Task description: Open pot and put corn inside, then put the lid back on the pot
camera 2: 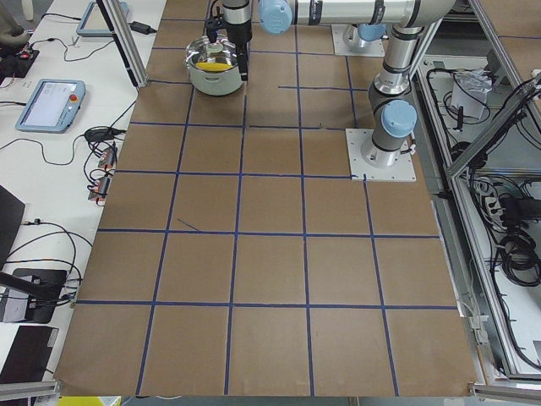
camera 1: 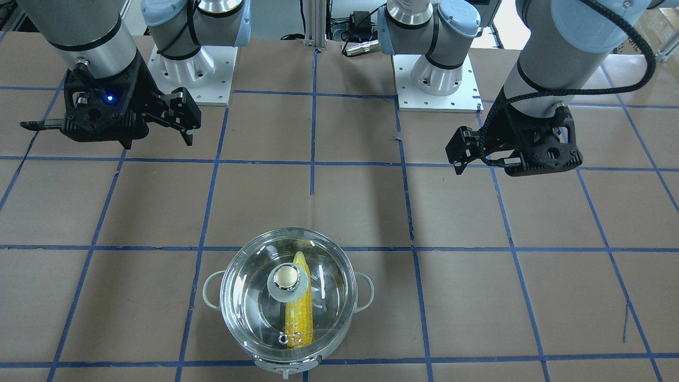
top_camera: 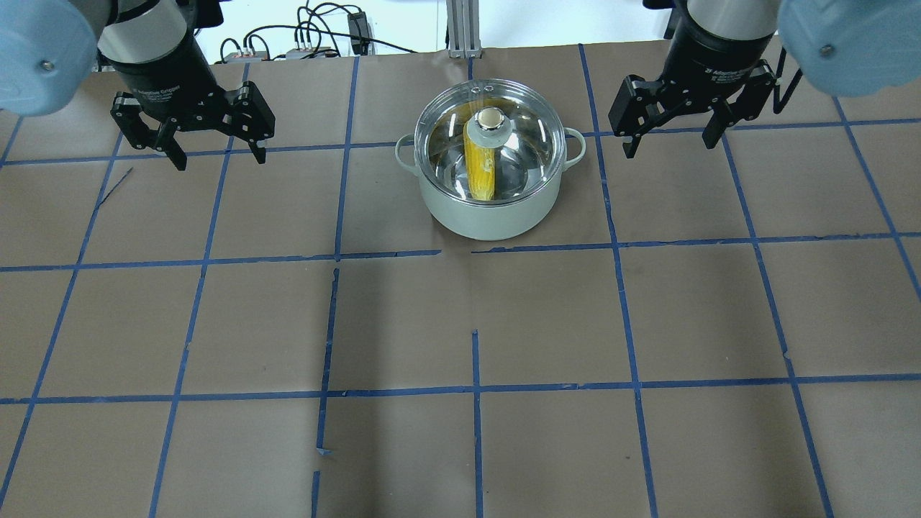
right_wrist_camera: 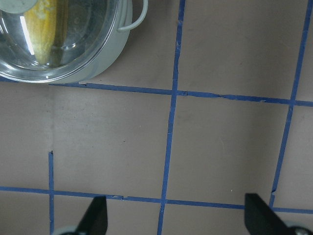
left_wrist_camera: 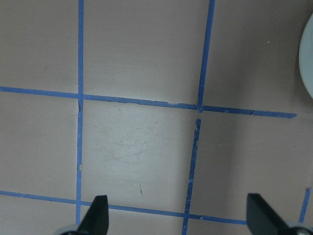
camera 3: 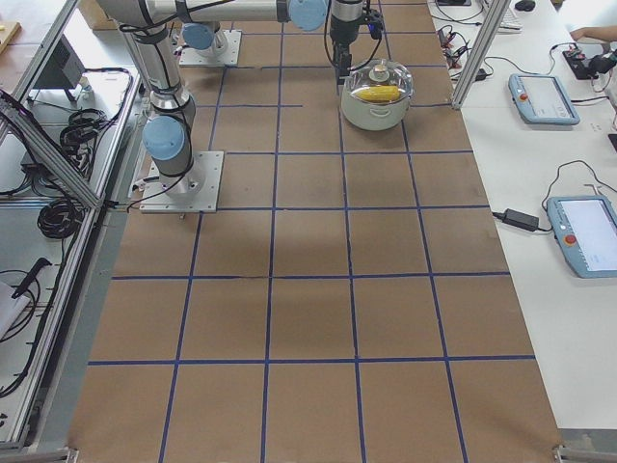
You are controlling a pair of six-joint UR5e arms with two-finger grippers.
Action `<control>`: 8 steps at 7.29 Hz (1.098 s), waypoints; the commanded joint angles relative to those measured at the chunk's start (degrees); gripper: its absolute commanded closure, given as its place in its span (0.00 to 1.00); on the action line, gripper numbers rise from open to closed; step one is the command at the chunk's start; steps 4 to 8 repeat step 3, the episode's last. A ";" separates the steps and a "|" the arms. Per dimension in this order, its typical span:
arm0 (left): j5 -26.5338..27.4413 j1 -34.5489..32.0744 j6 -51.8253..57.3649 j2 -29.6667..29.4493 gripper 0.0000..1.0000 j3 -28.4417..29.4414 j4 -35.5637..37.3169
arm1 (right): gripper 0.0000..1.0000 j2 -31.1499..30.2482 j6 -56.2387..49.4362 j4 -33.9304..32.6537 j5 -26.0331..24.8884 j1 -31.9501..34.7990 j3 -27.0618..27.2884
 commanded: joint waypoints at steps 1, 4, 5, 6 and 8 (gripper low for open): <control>0.09 -0.13 -0.21 -0.02 0.00 -0.21 -0.06 | 0.00 -0.21 0.10 0.38 -0.13 0.02 0.13; 0.27 -0.57 -1.79 -0.19 0.00 -0.38 -0.06 | 0.00 -0.03 0.10 0.12 0.47 0.02 0.14; 0.27 -0.57 -1.79 -0.19 0.00 -0.38 -0.06 | 0.00 -0.03 0.10 0.12 0.47 0.02 0.14; 0.27 -0.57 -1.79 -0.19 0.00 -0.38 -0.06 | 0.00 -0.03 0.10 0.12 0.47 0.02 0.14; 0.27 -0.57 -1.79 -0.19 0.00 -0.38 -0.06 | 0.00 -0.03 0.10 0.12 0.47 0.02 0.14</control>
